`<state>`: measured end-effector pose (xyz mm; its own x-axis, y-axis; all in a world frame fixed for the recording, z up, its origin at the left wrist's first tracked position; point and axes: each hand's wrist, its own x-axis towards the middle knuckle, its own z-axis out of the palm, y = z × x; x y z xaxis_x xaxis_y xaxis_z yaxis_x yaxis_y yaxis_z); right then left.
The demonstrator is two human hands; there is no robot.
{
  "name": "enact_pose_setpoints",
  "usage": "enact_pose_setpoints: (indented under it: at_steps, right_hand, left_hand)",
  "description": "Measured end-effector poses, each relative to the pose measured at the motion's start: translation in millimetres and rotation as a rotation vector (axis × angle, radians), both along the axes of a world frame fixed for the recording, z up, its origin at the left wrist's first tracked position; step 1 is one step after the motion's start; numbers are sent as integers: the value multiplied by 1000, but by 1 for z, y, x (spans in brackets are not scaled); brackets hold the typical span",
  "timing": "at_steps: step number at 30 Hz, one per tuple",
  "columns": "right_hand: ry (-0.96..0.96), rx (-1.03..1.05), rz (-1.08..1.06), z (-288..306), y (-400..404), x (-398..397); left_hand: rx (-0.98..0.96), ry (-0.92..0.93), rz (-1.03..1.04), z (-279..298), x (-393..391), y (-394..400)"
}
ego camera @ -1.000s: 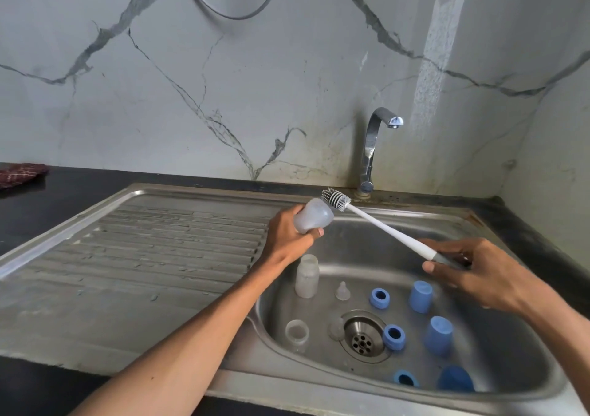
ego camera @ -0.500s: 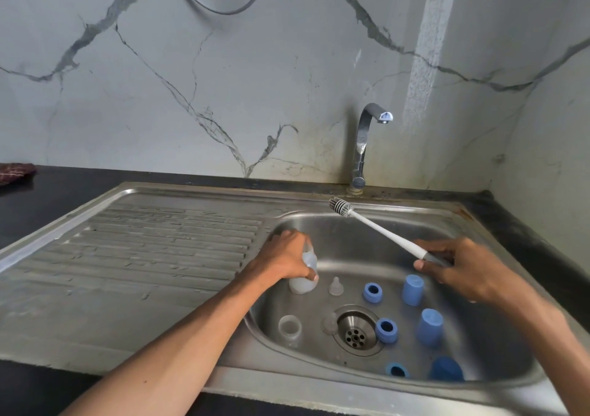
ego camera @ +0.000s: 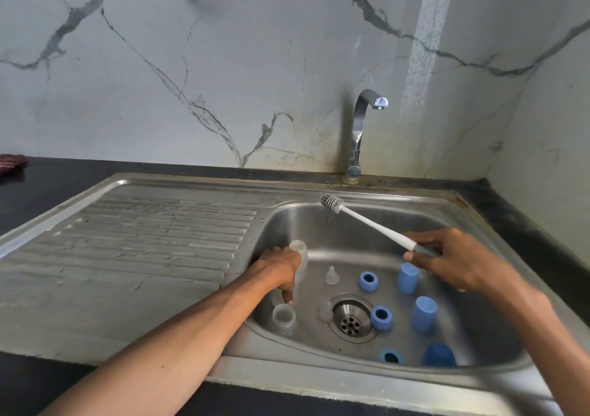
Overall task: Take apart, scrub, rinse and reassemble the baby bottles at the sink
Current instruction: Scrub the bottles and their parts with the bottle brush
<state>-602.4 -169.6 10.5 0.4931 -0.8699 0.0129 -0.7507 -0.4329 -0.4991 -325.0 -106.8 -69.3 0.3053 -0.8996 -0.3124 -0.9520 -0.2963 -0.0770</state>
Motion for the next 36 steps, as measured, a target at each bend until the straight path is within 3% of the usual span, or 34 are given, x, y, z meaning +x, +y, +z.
enact_pose_setpoints:
  at_steps: [16,21,24,28,36]
  right_hand:
    - [14,-5,-16,0,-2,-2]
    - [-3,-1,-40,3,-2,-5]
    - [2,9,-37,4,-1,-6]
    - [5,0,-27,6,0,-3]
    - [5,11,-4,-4,-4,-2]
  left_hand:
    - [108,-42,-57,0,-8,2]
    - [-106,-135,-193,13,-25,-5]
    - [-248,-23,-282,3,-45,-11]
    - [-121,158,-387,-17,-61,-13]
    - [55,114,-420,-36,-61,-28]
